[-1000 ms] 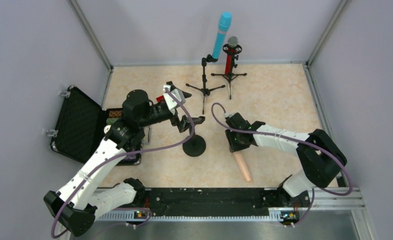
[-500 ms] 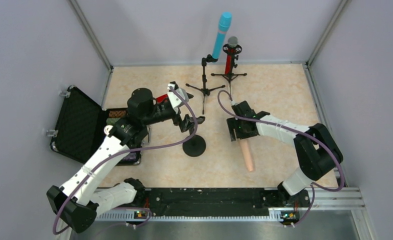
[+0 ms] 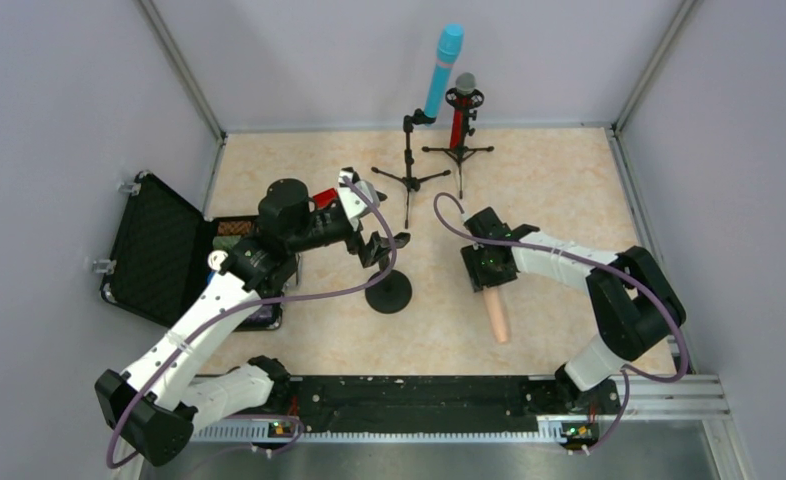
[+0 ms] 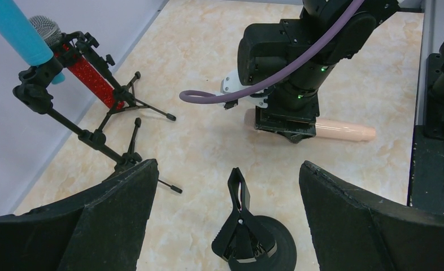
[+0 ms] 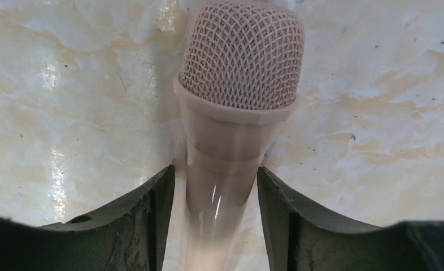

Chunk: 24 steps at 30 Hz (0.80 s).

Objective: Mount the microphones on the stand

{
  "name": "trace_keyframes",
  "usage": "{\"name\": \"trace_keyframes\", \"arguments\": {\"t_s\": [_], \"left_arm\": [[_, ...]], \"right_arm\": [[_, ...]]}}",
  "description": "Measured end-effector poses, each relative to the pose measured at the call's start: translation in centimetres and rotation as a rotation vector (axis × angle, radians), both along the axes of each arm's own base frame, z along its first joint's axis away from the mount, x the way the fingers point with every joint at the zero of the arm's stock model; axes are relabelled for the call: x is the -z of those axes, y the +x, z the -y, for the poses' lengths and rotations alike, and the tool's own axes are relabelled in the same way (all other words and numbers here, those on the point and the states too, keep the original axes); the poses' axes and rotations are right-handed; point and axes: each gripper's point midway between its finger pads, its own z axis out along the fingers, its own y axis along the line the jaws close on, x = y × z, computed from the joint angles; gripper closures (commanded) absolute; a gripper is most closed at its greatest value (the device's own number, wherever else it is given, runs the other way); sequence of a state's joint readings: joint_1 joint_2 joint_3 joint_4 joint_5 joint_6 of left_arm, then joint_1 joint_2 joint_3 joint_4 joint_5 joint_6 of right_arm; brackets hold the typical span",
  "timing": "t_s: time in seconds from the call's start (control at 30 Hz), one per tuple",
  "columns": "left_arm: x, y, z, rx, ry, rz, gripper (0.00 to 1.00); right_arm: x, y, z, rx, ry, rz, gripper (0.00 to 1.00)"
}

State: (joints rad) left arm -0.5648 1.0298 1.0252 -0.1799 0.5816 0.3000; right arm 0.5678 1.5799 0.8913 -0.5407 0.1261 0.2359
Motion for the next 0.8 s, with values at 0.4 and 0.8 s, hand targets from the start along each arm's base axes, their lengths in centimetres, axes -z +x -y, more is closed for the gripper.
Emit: {"name": "trace_keyframes", "arguments": {"t_s": [0.4, 0.8], "left_arm": [[0.3, 0.2, -0.4, -0.026, 0.014, 0.009, 0.01], [0.1, 0.7, -1.2, -0.081, 0.018, 0.026, 0.01]], "right_arm": [[0.3, 0.0, -0.5, -0.010, 0.021, -0.011, 0.94], [-0.8, 0.8, -0.9, -0.036, 0.039, 0.041, 1.00]]}}
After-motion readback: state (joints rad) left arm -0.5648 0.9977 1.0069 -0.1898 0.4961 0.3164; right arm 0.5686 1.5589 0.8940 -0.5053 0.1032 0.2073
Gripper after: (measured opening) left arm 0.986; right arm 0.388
